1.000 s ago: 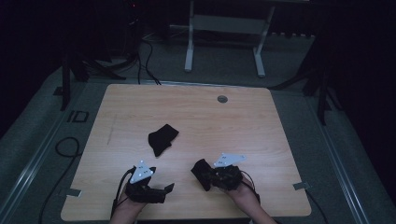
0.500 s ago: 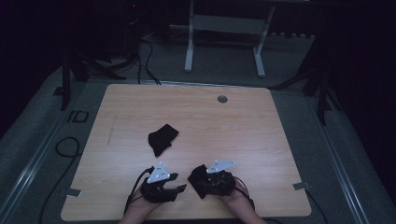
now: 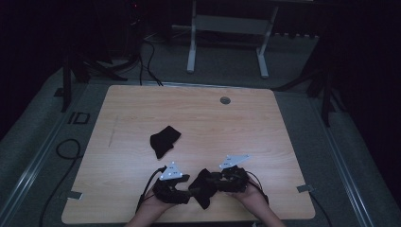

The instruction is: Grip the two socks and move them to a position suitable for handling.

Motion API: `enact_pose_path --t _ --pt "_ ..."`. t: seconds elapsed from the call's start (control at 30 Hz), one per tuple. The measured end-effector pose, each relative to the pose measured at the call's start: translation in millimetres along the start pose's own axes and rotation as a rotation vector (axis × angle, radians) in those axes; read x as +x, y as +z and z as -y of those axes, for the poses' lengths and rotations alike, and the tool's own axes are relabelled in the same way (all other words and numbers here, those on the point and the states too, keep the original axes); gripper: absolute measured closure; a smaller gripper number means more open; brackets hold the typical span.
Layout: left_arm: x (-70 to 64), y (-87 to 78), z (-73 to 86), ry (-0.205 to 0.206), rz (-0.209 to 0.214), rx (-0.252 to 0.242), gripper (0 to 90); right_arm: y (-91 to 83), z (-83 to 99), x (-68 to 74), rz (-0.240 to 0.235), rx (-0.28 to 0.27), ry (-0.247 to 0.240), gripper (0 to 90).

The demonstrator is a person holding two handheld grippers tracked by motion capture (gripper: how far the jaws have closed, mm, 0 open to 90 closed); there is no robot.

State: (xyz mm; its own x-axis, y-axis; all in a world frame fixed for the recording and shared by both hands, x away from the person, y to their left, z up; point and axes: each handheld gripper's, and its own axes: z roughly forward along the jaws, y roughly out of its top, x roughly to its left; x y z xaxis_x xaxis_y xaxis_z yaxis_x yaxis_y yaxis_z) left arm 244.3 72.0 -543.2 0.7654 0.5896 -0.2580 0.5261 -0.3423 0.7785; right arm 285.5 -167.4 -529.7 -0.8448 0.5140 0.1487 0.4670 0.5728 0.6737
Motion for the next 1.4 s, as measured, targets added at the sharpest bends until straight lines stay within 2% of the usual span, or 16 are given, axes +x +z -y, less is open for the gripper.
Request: enact_pose_path --t 0.07,0.17,0.3,0.4,0.53,0.6,0.73,0.9,0.93,1.07,1.13,1.2,1.3,1.33,1.37,1.4 --pt "-0.3 6.5 -1.3 0.008 -0.002 0.018 35.2 9.4 1.5 3.4 0.003 0.045 -0.034 72.5" --pt "1.1 16.7 -3.0 0.024 -0.018 0.052 35.2 22.4 4.0 4.9 0.011 0.083 -0.043 72.4" --pt "10.4 23.4 -6.0 -0.011 -0.032 0.067 36.4 26.6 6.7 11.2 0.07 0.059 -0.102 85.4" --pt "16.6 23.0 -7.9 -0.028 -0.045 0.072 39.0 24.9 6.6 16.2 0.109 0.049 -0.129 86.7" --pt "19.4 15.7 -9.0 -0.052 -0.027 0.062 40.1 14.6 3.1 25.9 0.108 0.005 -0.176 86.8" --pt "17.6 11.3 -10.1 -0.059 0.006 0.042 40.1 9.0 0.5 29.6 0.109 -0.011 -0.184 86.8" --pt "13.1 7.2 -13.6 -0.041 0.058 0.04 43.9 5.2 -1.6 35.0 0.098 -0.026 -0.203 86.8" --pt "10.9 8.6 -11.8 0.05 0.027 0.078 60.3 6.6 -1.2 40.0 0.079 -0.01 -0.232 86.7" --pt "10.3 9.1 -11.2 0.074 0.02 0.091 62.3 6.8 -0.8 40.1 0.08 -0.011 -0.232 86.8" --pt "8.6 11.0 -8.9 0.076 0.049 0.096 85.2 8.3 -0.4 38.4 0.068 -0.007 -0.216 86.5" --pt "8.1 10.4 -8.4 0.069 0.046 0.089 87.0 7.0 -1.2 36.5 0.056 -0.007 -0.207 83.5" --pt "6.9 9.3 -8.1 0.076 0.04 0.095 87.4 2.0 -3.1 31.4 0.027 -0.036 -0.183 71.3" --pt "6.6 7.9 -7.6 0.087 0.052 0.107 87.8 -6.1 -6.2 22.1 0.048 -0.069 -0.143 65.1" --pt "7.1 8.1 -6.4 0.088 0.049 0.121 87.8 -9.2 -9.0 5.1 0.069 -0.061 -0.071 63.7" --pt "7.1 8.1 -6.4 0.088 0.049 0.121 87.7 -9.2 -9.0 5.1 0.069 -0.061 -0.071 63.7" --pt "7.9 8.9 -5.4 0.09 0.05 0.127 87.7 -2.4 -8.7 -5.8 0.073 -0.034 -0.033 60.5"
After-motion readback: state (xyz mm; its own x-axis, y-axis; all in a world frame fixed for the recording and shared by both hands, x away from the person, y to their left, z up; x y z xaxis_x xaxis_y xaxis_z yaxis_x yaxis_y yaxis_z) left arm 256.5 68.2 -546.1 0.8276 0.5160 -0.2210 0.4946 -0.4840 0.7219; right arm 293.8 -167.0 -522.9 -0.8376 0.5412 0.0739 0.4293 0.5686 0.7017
